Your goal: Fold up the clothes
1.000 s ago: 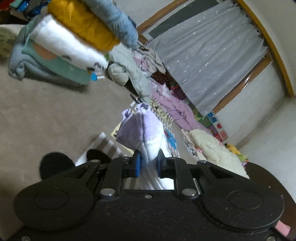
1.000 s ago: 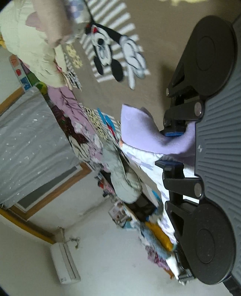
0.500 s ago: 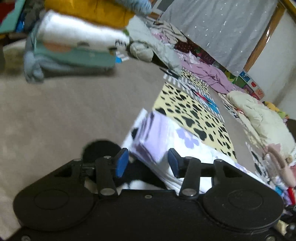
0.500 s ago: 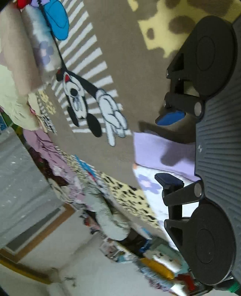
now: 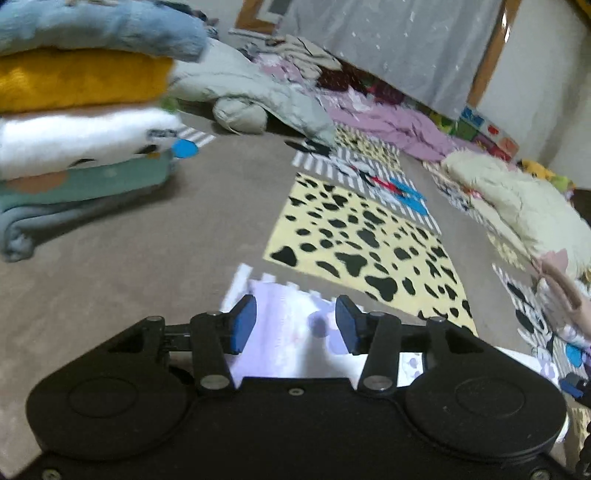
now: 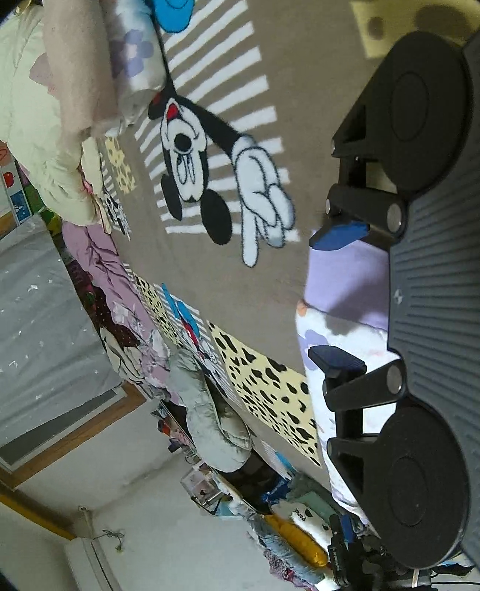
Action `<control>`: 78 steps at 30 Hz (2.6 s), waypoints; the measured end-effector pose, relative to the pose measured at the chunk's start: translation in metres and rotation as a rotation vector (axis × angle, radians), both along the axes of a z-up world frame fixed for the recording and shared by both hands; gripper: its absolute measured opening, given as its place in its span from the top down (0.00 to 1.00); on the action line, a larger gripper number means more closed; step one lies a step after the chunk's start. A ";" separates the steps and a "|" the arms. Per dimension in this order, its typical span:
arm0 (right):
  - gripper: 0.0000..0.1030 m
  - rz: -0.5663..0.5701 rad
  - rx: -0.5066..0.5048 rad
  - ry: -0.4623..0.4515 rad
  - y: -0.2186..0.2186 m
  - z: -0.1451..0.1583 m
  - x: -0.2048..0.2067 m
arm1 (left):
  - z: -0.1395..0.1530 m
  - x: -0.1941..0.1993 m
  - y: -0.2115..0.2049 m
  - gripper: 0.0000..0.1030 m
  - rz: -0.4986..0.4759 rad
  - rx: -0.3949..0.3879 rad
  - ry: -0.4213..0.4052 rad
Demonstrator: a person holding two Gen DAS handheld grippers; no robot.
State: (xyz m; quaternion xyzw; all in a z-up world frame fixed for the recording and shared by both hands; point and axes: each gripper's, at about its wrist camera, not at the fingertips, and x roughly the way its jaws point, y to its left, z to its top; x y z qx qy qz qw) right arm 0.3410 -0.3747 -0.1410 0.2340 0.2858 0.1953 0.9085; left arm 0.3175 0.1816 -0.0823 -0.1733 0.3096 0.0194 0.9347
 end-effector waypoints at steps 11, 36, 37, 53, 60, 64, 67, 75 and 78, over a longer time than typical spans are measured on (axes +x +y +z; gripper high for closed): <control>0.73 0.059 -0.060 -0.019 0.021 -0.006 0.012 | -0.022 0.039 -0.038 0.91 -0.092 0.201 0.114; 0.83 0.136 -0.146 -0.352 0.024 0.062 -0.112 | 0.024 -0.112 -0.017 1.00 -0.097 0.087 -0.155; 0.83 0.137 -0.150 -0.352 0.025 0.061 -0.117 | 0.023 -0.120 -0.015 1.00 -0.096 0.081 -0.156; 0.83 0.177 -0.347 -0.192 0.043 0.032 -0.209 | -0.015 -0.210 -0.014 1.00 -0.121 0.014 -0.099; 0.78 0.182 -0.383 -0.030 0.042 0.006 -0.228 | -0.052 -0.240 -0.001 0.97 -0.090 -0.073 0.010; 0.66 0.135 -0.211 0.035 0.024 0.001 -0.238 | -0.070 -0.263 0.023 0.77 -0.042 -0.282 -0.004; 0.57 0.065 -0.076 0.070 0.006 -0.003 -0.238 | -0.075 -0.272 0.035 0.54 -0.006 -0.438 -0.035; 0.47 -0.088 0.170 0.132 -0.017 -0.022 -0.214 | -0.071 -0.245 0.042 0.52 0.136 -0.483 -0.036; 0.46 -0.109 0.194 0.117 -0.013 -0.029 -0.201 | -0.071 -0.231 0.040 0.52 0.170 -0.477 -0.047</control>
